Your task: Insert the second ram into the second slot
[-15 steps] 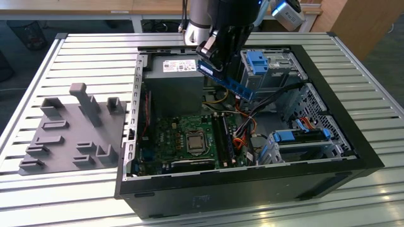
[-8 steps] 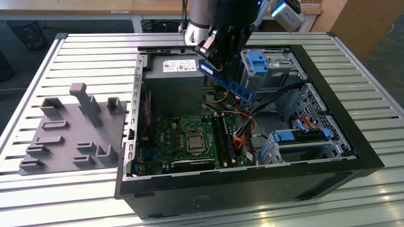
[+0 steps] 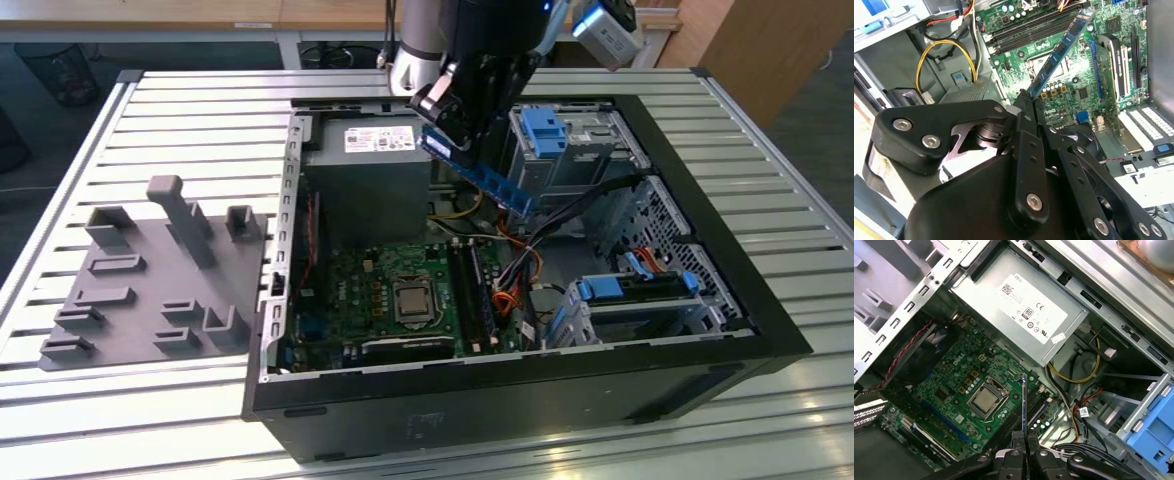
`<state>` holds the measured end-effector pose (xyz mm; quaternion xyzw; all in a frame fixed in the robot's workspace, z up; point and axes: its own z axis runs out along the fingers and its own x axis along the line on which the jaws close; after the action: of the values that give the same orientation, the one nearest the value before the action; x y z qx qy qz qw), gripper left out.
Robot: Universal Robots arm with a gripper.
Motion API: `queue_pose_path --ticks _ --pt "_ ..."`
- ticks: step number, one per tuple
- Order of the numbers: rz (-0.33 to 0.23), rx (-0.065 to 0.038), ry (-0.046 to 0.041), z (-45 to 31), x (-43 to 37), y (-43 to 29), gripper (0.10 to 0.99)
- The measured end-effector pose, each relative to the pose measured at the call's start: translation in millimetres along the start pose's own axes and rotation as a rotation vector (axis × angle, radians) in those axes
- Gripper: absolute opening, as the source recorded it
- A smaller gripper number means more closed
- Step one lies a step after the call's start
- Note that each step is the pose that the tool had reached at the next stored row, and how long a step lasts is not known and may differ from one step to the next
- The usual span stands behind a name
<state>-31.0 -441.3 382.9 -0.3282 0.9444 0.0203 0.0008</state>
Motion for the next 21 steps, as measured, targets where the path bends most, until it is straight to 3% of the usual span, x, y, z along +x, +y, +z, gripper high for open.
queue_pose_path --ticks 21 --pt "0.096 0.001 -0.0036 0.0 0.0 0.0 0.137"
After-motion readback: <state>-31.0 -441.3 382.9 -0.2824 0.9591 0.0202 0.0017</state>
